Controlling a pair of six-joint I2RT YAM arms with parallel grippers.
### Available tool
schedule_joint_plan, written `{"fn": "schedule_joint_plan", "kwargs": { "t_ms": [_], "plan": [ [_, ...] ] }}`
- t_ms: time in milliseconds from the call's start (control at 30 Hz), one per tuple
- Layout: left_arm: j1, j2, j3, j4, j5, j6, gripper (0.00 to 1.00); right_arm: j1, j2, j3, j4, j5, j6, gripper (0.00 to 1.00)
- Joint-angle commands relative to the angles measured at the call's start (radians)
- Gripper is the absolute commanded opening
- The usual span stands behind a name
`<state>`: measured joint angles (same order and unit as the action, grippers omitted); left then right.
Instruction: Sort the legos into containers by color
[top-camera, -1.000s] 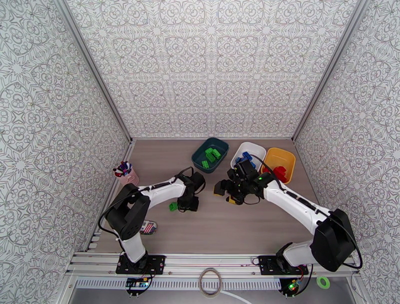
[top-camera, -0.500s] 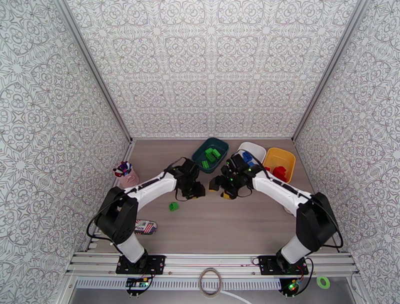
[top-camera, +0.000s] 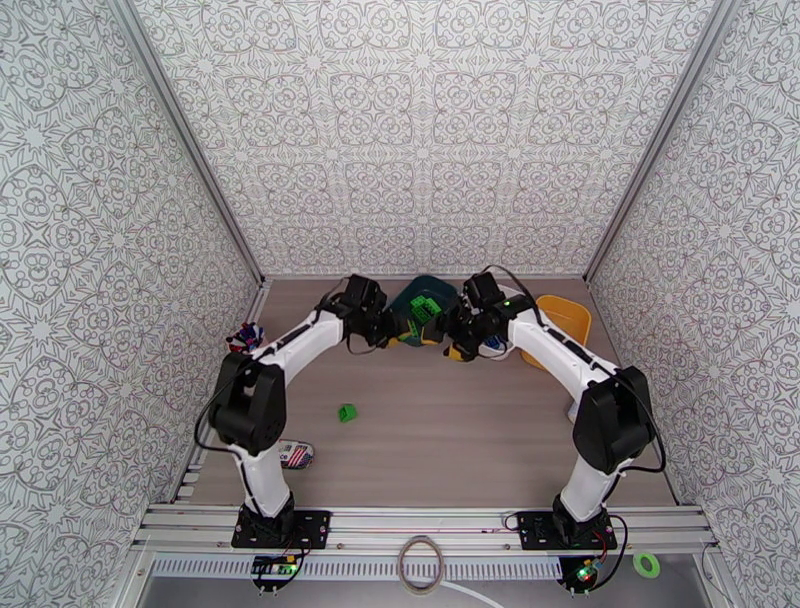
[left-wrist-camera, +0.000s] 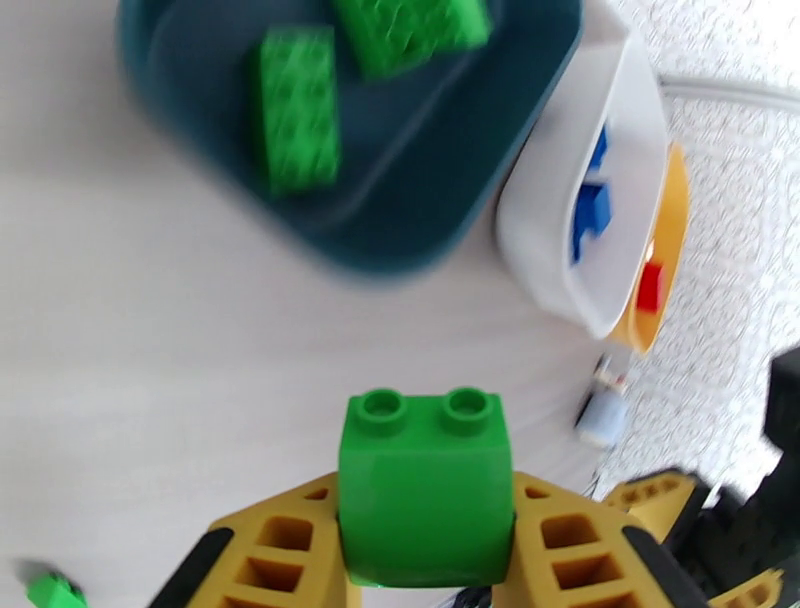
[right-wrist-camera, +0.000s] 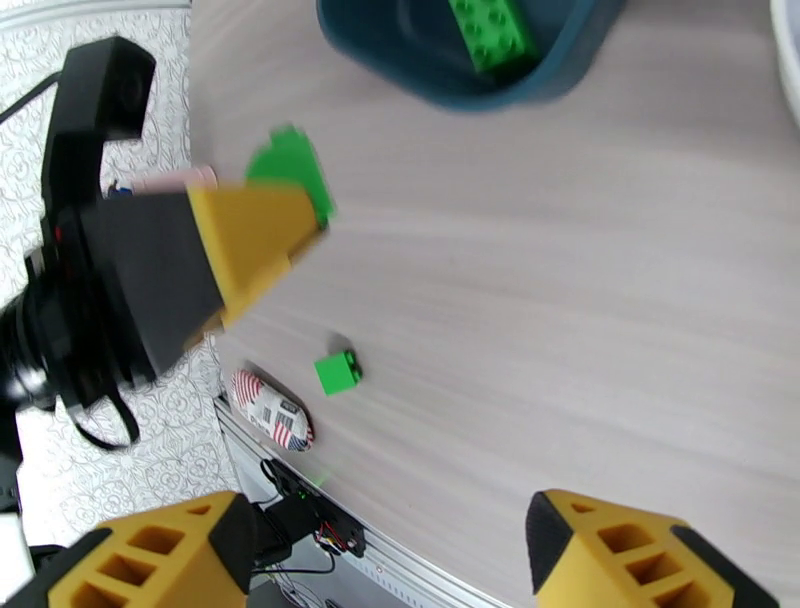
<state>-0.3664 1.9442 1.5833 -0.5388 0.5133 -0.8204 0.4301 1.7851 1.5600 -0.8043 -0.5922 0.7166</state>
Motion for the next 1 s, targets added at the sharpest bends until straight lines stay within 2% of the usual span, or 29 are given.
{"fn": "schedule_joint_plan", "kwargs": {
  "t_ms": [0, 133, 233, 433, 633, 800, 967],
  "plan": [
    [0.015, 0.090, 0.155, -0.051, 0.026, -0.017, 0.37, -0.015, 0.021, 0.054, -0.057, -0.030, -0.031, 0.76],
    [0.015, 0.181, 0.316, -0.095, 0.037, -0.021, 0.62, -0.024, 0.021, 0.060, -0.070, -0.032, -0.038, 0.76],
    [0.013, 0.189, 0.360, -0.112, 0.030, -0.014, 0.70, -0.025, 0.013, 0.049, -0.074, -0.027, -0.045, 0.77],
    [0.010, 0.093, 0.281, -0.160, -0.040, 0.039, 0.72, -0.024, -0.018, -0.007, -0.058, -0.022, -0.049, 0.78],
    [0.000, -0.084, 0.087, -0.241, -0.186, 0.103, 0.72, -0.009, -0.037, -0.047, -0.051, -0.018, -0.051, 0.78],
    [-0.004, -0.227, -0.085, -0.320, -0.321, 0.112, 0.72, 0.043, -0.035, -0.050, -0.061, 0.007, -0.058, 0.78],
    [-0.003, -0.359, -0.252, -0.350, -0.397, 0.079, 0.74, 0.110, -0.018, -0.041, -0.072, 0.040, -0.060, 0.79]
  ]
}}
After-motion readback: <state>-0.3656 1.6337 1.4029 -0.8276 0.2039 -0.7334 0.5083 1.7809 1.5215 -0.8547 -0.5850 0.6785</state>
